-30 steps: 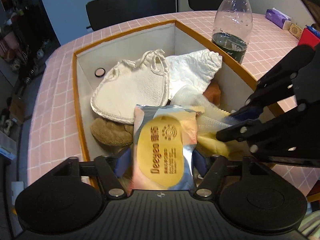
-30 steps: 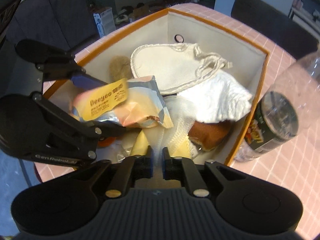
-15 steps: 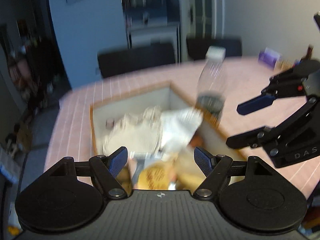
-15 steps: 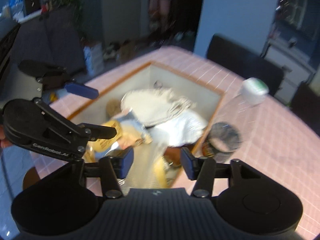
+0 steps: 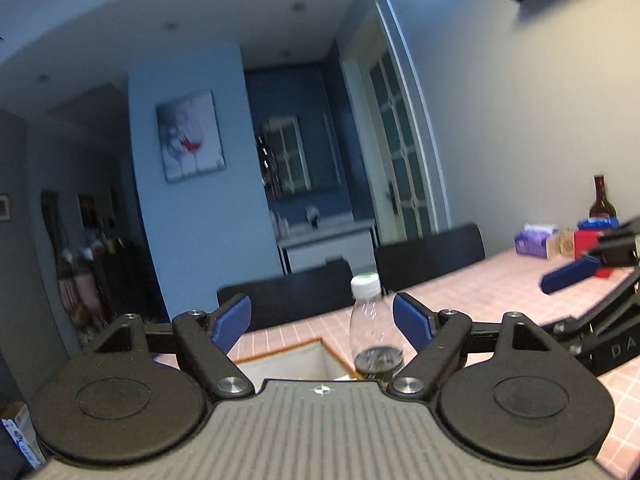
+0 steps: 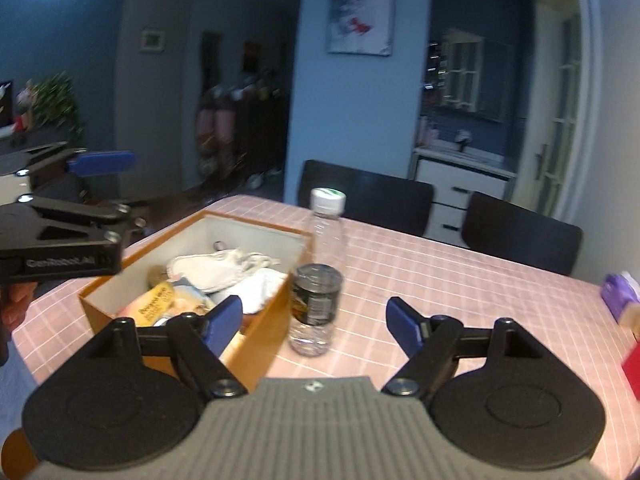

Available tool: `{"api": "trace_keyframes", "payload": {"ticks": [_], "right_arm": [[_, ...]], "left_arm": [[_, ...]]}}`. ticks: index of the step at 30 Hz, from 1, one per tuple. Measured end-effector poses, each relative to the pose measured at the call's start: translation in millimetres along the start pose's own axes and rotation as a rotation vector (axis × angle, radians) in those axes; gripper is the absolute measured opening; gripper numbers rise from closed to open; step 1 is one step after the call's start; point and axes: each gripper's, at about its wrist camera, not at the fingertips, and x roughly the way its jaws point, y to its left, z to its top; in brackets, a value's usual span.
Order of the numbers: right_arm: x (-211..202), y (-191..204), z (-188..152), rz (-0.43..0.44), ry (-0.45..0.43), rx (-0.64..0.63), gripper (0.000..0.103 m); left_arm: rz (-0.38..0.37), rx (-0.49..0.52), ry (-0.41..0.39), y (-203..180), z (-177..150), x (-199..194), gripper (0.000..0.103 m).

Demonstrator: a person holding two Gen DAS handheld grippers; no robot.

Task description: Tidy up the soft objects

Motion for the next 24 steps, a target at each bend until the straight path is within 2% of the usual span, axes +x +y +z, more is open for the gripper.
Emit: {"api": "trace_keyframes", "payload": {"ticks": [2, 6, 9, 12, 15, 19, 21, 24], "right_arm": [[-4.3, -1.8, -14.0, -0.036, -0.032, 0.003, 0.088], [-7.1, 1.6, -42.4, -0.111, -0.098, -0.011, 0.092], [-9.5, 4.1, -61.3, -0.142, -0.109, -0.012, 0.093], [-9.0, 1.4, -78.7, -0.202, -0.105, 0.001, 0.093], [-9.6, -1.5, -95.2, -0.257, -0.126, 0.081, 0.094], [-7.3, 3.6, -120.3, -0.311, -0.154, 0.154, 0.097], [-2.6, 8.5, -128.4, -0.326, -0.154, 0.149, 0.097], [6.8, 8.6, -136.0, -0.325, -0.133, 0.148, 0.098]], "left_arm": [[0.031, -0.008, -0.034, -10.1, -10.0, -5.3, 0.100], [0.076, -0.044, -0.067, -26.3, -33.8, -11.5, 0.101], [0.103, -0.027, -0.088, -36.7, -50.8, -18.6, 0.101], [0.123, -0.030, -0.046, -44.3, -63.6, -19.8, 0.101], [0.133, -0.093, 0.000, -42.7, -73.3, -29.3, 0.101], [0.180, -0.094, 0.073, -43.4, -83.3, -32.3, 0.101], [0.210, -0.110, 0.110, -45.0, -87.5, -32.7, 0.101], [0.215, -0.153, 0.130, -44.5, -94.6, -36.9, 0.101]]}}
